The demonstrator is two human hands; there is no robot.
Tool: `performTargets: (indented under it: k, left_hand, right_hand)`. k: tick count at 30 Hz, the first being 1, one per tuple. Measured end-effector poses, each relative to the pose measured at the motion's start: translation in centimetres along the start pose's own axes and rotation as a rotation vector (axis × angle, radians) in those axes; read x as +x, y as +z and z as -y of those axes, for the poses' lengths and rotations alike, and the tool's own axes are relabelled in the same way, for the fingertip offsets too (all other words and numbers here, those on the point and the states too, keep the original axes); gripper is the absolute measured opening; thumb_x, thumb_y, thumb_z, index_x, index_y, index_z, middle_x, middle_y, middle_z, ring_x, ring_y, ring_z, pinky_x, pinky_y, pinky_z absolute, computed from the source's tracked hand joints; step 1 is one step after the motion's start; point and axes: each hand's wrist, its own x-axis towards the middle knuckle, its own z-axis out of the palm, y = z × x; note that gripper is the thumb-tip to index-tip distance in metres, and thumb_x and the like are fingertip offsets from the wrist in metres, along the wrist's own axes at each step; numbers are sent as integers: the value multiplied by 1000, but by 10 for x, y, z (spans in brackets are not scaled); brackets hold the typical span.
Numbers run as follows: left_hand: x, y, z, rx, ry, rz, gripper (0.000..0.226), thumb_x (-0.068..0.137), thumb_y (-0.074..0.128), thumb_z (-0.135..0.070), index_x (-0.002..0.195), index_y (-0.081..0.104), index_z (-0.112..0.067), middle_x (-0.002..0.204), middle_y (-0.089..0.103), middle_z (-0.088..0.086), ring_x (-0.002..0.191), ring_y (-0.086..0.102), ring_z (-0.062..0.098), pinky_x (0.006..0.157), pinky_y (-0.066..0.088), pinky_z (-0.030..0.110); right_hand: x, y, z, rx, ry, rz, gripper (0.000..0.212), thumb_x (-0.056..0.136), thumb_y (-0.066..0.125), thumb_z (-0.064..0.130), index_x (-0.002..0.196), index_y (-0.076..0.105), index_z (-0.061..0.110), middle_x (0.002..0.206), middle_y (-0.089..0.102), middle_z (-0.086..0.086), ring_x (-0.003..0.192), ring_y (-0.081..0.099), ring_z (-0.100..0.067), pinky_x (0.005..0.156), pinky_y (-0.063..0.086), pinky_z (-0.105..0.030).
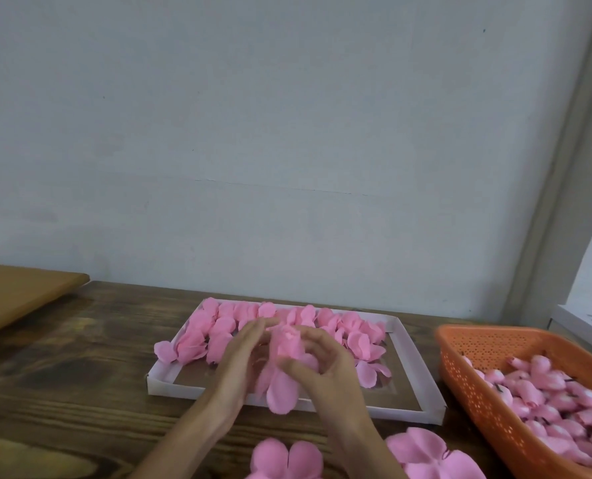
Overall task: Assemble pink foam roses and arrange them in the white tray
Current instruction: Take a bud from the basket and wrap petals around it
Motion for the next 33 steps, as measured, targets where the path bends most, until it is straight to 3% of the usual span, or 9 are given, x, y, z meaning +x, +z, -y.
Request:
performTargets:
  k: [4,6,9,13,18,20,24,29,33]
  left_hand:
    - [9,-17,10,-92,-94,40,31,95,75,-16,124,73,-6,122,73,24,108,73,38,77,62,40]
    - [6,-21,10,-191,-115,24,45,79,85,-8,122,73,-4,121,73,26,110,73,42,77,64,41]
    - [3,-16,8,-207,-108,-86,56,65,90,-12,118,73,-6,113,77,22,100,77,37,74,63,42]
    - [-4,-8,1,-153,-7,-164,50,60,92,-31,103,82,-8,106,78,20,94,76,35,77,62,45]
    - [-9,-1,-5,-102,137,-210,40,68,87,-45,93,83,-13,100,79,16,96,74,33,86,58,49]
    - [-9,0,-6,-147,120,-204,33,84,81,-45,90,83,-13,99,78,18,95,75,34,83,59,49]
    - [-11,0,-11,-194,27,-179,58,100,52,-64,75,80,-20,86,78,8,81,77,22,69,60,38]
    - [-6,1,-11,-193,48,-184,40,105,57,-37,74,82,-27,79,78,-2,72,76,14,61,60,31]
    - [-12,2,-9,-160,141,-199,26,95,69,-31,86,77,-7,90,76,21,85,75,38,68,61,43]
  right_hand:
    - [3,-8,0,61,63,-53,36,72,89,14,105,77,21,107,78,-3,106,72,-19,88,60,-34]
    - [3,-9,2,75,49,-19,33,68,86,18,97,79,30,97,79,1,97,75,-15,77,59,-25]
    - [3,-10,-1,91,65,-36,33,65,89,16,95,79,26,95,79,-1,95,75,-16,75,58,-23]
    - [2,-7,-1,14,40,-11,34,74,89,4,104,76,13,104,78,-9,105,73,-28,91,60,-42]
    - [-3,-2,6,-5,-53,51,32,76,86,-4,95,78,21,95,79,-2,91,77,-22,75,60,-29]
    - [-4,1,8,4,-78,74,36,76,86,-4,92,78,27,94,79,-1,89,77,-19,73,59,-26]
    - [-7,5,10,-5,-119,99,27,72,85,9,91,77,28,95,79,-2,92,76,-19,72,58,-25]
    - [-8,7,7,-51,-127,129,23,77,85,8,93,77,22,99,78,-4,98,75,-22,78,59,-30]
    - [-7,5,7,-21,-106,108,26,79,83,1,95,77,20,99,79,-7,96,76,-25,78,60,-31]
